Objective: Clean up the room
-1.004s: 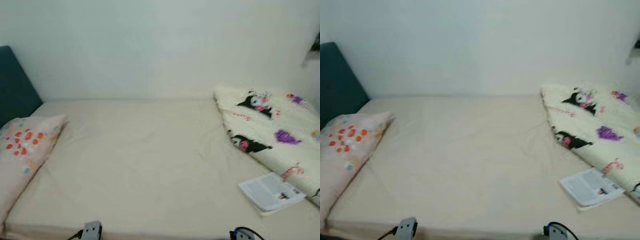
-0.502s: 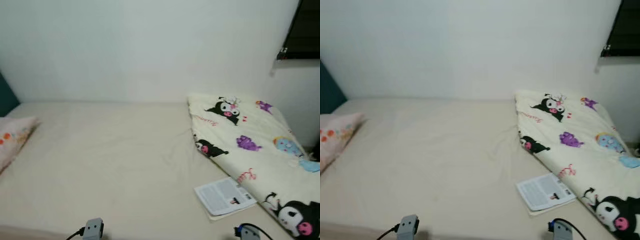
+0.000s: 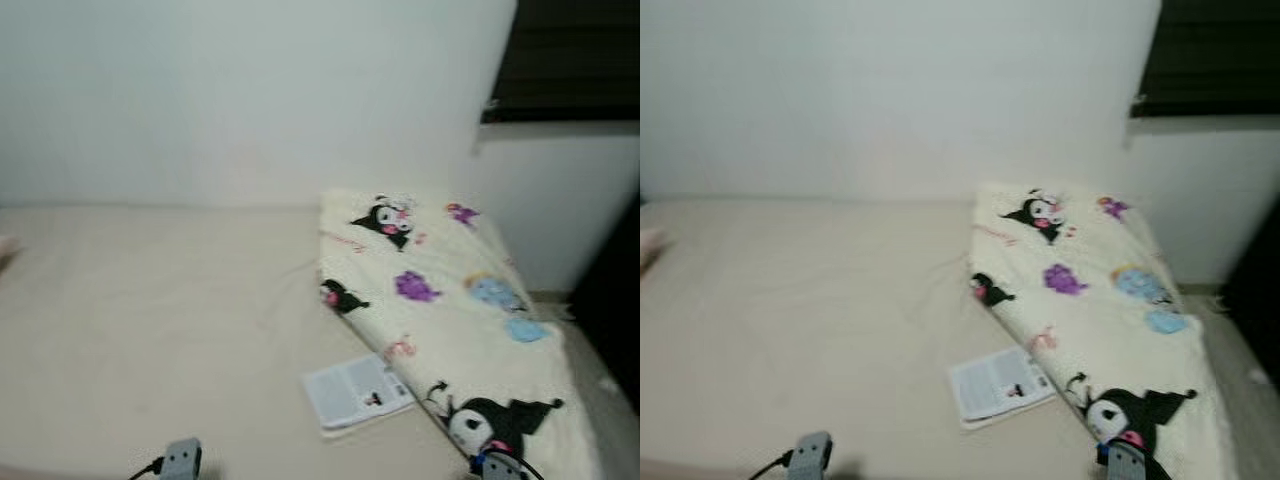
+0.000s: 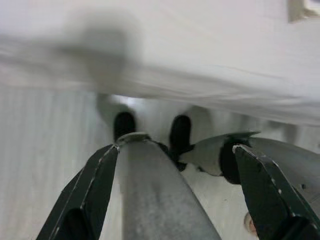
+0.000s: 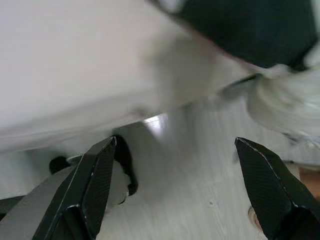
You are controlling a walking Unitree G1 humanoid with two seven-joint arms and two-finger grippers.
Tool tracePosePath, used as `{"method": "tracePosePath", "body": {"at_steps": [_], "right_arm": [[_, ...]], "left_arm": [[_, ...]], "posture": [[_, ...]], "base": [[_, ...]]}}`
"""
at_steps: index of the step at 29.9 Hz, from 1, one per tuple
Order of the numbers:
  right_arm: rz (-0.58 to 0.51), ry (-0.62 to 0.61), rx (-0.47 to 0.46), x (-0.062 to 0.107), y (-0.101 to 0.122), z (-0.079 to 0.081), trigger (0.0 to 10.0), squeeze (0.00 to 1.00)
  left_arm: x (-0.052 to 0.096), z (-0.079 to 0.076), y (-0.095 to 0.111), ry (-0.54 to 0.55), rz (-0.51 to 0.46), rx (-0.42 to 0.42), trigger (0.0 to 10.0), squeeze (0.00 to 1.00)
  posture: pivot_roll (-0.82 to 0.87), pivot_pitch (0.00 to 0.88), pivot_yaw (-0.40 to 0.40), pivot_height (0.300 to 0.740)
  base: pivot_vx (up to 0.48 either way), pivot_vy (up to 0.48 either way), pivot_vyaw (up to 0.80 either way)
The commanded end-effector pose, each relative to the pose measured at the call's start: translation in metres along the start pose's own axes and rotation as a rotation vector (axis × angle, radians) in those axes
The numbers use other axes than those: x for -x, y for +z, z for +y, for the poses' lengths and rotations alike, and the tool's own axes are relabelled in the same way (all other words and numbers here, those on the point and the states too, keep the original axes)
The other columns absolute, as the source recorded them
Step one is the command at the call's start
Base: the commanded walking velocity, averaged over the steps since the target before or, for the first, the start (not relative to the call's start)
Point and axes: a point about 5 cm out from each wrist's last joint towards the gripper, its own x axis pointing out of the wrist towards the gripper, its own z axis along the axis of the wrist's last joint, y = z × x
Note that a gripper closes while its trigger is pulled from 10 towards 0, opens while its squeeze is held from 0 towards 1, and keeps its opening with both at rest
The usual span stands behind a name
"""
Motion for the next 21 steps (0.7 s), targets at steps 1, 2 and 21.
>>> {"method": "tracePosePath", "body": {"at_steps": [1, 2, 21], "right_arm": [[-0.001, 0.010, -0.031, 0.000, -0.001, 0.006, 10.0, 0.00], [-0.007, 0.009, -0.040, 0.000, 0.001, 0.006, 10.0, 0.00], [-0.096, 0.071, -0.030, -0.004, 0.030, 0.017, 10.0, 0.00]], "left_arm": [[0.002, 0.006, -0.001, 0.023, 0.009, -0.002, 10.0, 0.00], [0.002, 0.006, -0.001, 0.024, 0.009, -0.003, 10.0, 0.00], [0.002, 0.007, -0.001, 0.032, 0.007, -0.006, 10.0, 0.00]], "posture": [[0.00, 0.003, 0.037, 0.740], [0.00, 0.003, 0.037, 0.740], [-0.01, 0.016, 0.037, 0.740]], "base": [[0.000, 0.000, 0.00], [0.000, 0.000, 0.00], [0.000, -0.163, 0.00]]}}
